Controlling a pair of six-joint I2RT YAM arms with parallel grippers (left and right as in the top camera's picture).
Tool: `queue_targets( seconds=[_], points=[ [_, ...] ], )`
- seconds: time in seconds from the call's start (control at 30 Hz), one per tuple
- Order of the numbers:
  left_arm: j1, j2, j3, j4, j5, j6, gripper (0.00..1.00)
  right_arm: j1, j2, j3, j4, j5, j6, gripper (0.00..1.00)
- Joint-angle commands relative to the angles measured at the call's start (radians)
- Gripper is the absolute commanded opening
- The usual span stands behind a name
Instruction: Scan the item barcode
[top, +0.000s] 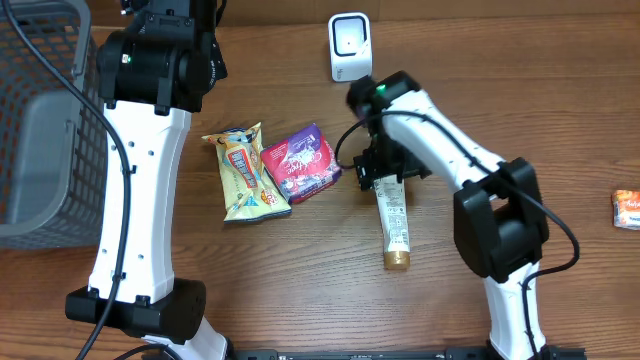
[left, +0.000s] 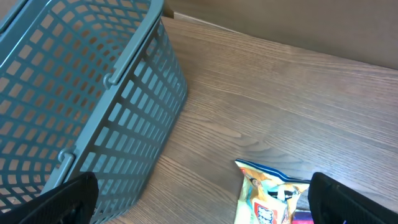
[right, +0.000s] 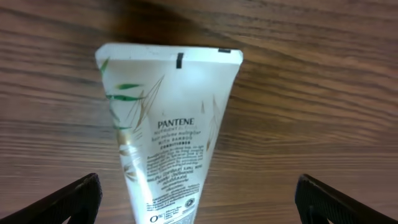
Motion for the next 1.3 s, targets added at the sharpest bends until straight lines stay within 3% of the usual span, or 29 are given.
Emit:
queue_targets(
  seconds=[0.0, 0.27, 0.73, 0.9, 1.1, 1.27],
  points=[
    [0.007, 0.006, 0.009, 0.004, -0.017, -0.018, 1.0, 0.049, -0.023, -0.016, 0.011, 0.149, 0.014, 1.0],
    [0.007, 0.006, 0.009, 0.004, -0.017, -0.018, 1.0, 0.093, -0.008, -0.147, 0.103, 0.271, 0.106, 1.0],
    [0.007, 0.006, 0.009, 0.003, -0.018, -0.017, 1.0, 0.104, 0.072, -0.147, 0.19, 0.278, 0.169, 0.81],
    [0.007, 0.006, 0.009, 0.003, -0.018, -0.017, 1.0, 0.107, 0.11, -0.148, 0.175, 0.278, 0.188, 0.63],
    [0.007, 0.006, 0.009, 0.004, -0.018, -0.018, 1.0, 0.128, 0.111, -0.147, 0.169, 0.237, 0.192, 0.23],
    [0.007, 0.006, 0.009, 0.003, -0.018, -0.017, 1.0, 0.132, 0.111, -0.111, 0.133, 0.1, 0.192, 0.06]
  ],
)
